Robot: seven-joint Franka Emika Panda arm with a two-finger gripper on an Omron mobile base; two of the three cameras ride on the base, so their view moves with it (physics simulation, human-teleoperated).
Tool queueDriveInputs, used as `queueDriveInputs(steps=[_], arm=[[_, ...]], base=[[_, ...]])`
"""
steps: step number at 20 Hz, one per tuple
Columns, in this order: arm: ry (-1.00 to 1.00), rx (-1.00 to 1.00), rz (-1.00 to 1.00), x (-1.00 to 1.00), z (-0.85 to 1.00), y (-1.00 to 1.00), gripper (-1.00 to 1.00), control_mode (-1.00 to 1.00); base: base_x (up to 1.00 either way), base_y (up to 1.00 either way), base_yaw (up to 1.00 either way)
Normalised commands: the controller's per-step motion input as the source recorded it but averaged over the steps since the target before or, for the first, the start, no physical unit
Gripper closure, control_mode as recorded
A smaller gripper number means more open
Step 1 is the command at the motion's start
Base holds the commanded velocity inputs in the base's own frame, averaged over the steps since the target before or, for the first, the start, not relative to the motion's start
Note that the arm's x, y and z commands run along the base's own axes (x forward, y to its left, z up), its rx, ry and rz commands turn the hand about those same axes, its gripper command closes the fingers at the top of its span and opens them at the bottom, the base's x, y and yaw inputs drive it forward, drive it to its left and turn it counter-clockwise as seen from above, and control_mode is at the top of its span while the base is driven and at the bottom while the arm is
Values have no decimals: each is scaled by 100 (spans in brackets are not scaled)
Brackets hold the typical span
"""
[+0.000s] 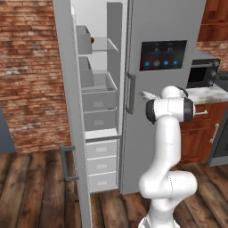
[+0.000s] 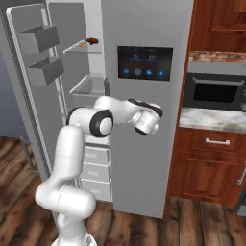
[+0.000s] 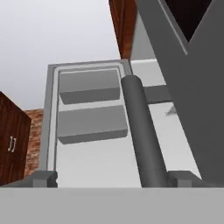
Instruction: There's a chicken drumstick in the fridge that needs to be moved to the freezer for freezing. Pick up the chicken drumstick from the fridge, place it on any shelf in the freezer, and close the fridge and freezer doors when done.
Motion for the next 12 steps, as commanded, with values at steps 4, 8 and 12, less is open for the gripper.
queueDriveInputs(steps=[4,8,12], arm=[[-20,0,-6,-77,58,-2,-100,-100],[-21,0,-16,-100,62,0,-100,-100],[-12,0,-40,-100,35,-6,-100,-100]], base=[[0,0,0],[0,0,0],[0,0,0]])
